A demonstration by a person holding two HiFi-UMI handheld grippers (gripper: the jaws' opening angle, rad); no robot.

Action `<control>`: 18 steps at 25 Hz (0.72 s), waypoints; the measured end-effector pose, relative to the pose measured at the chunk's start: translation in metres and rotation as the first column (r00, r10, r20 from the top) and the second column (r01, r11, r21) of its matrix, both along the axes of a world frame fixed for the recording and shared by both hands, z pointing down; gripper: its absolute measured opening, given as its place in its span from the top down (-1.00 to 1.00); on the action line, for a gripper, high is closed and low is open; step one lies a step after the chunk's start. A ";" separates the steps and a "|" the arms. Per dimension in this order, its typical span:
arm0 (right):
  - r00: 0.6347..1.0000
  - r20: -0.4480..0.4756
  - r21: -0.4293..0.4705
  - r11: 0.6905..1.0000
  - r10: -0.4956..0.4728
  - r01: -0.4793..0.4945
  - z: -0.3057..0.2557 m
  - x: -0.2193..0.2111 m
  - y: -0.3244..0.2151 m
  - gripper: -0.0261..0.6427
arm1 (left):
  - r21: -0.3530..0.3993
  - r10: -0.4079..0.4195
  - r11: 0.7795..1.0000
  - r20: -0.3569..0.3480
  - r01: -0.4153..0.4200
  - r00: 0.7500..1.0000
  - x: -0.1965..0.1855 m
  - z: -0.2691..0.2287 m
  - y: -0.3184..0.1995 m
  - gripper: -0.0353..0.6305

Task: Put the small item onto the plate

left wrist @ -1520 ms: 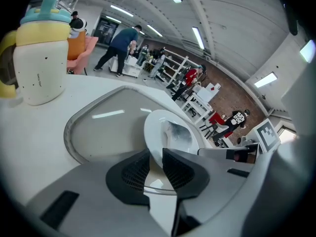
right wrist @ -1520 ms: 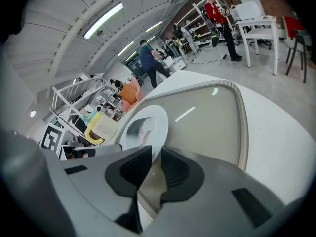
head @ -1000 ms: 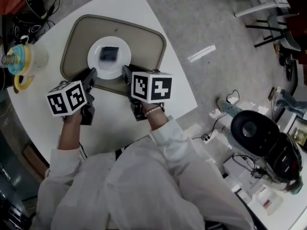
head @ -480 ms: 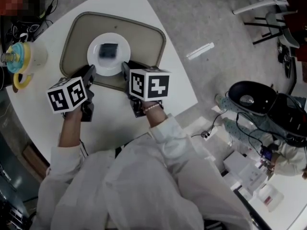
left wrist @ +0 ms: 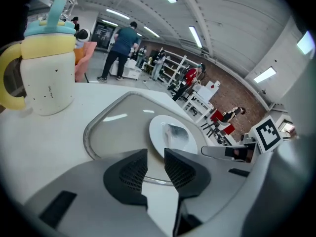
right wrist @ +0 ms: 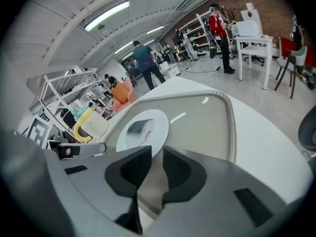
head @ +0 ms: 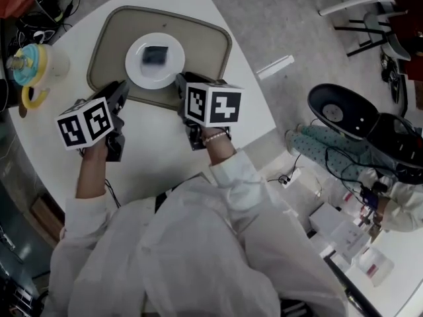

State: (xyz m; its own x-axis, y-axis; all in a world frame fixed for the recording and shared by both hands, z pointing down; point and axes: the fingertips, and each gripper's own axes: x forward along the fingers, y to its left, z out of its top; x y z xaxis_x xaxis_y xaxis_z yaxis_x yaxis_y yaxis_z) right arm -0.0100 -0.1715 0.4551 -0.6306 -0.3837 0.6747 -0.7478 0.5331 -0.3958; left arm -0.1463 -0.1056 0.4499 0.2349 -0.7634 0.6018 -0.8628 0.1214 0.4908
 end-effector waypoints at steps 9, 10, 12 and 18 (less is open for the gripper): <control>0.995 0.086 0.123 0.990 0.055 -0.065 -0.058 0.010 0.005 0.77 | 0.110 0.059 0.993 -0.050 -0.053 0.997 -0.002 -0.051 0.011 0.63; 0.992 0.112 0.144 0.987 0.059 -0.075 -0.067 0.008 0.010 0.81 | 0.132 0.070 0.989 -0.057 -0.062 0.996 -0.003 -0.058 0.015 0.63; 0.986 0.155 0.175 0.981 0.054 -0.081 -0.076 0.002 0.025 0.84 | 0.170 0.091 0.982 -0.061 -0.080 0.994 -0.006 -0.067 0.027 0.69; 0.978 0.210 0.242 0.970 -0.018 -0.034 -0.105 -0.026 0.079 0.87 | 0.290 0.127 0.951 -0.061 -0.104 0.990 -0.023 -0.091 0.070 0.84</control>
